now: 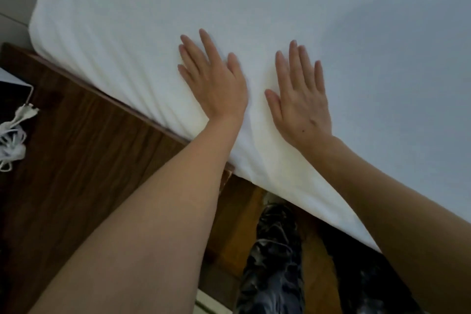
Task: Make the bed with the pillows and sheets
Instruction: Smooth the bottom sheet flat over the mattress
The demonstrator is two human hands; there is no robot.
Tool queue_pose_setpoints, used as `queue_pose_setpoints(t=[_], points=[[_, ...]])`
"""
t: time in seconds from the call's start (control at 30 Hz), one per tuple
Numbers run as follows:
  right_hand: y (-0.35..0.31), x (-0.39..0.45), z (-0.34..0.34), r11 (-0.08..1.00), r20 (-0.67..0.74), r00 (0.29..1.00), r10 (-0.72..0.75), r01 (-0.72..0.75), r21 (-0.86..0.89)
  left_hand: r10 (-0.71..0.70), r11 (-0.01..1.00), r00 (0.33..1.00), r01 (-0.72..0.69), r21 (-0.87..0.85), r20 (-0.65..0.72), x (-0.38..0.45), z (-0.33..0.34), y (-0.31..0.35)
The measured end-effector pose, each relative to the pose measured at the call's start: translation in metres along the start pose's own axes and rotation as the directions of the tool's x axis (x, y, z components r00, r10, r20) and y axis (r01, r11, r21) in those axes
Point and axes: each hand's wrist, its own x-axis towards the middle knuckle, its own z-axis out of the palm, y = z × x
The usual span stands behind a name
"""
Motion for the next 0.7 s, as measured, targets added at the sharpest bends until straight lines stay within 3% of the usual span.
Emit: queue_pose_setpoints(t=[0.1,0.23,0.4,0.57,0.7], points=[[-0.036,0.004,0.018,0.984,0.103,0.98,-0.171,0.176,-0.041,-0.21,0.978,0.977,0.21,-0.001,-0.027,0.026,0.004,-0.023],[-0.083,0.016,0.033,0.951,0.176,0.938,-0.3,0.308,-0.017,-0.435,0.9,0.897,0.435,-0.02,-0.072,0.077,-0.012,-0.075],[-0.133,0.047,0.037,0.887,0.286,0.844,-0.453,0.46,0.049,-0.536,0.844,0.841,0.532,-0.07,-0.069,0.122,-0.028,-0.129],[-0.164,0.085,0.037,0.753,0.39,0.669,-0.633,0.649,0.107,-0.645,0.754,0.764,0.635,-0.167,-0.013,0.159,-0.035,-0.144],[-0.183,0.1,0.026,0.757,0.45,0.629,-0.634,0.625,0.191,-0.643,0.753,0.765,0.642,-0.143,0.049,0.173,-0.043,-0.158]])
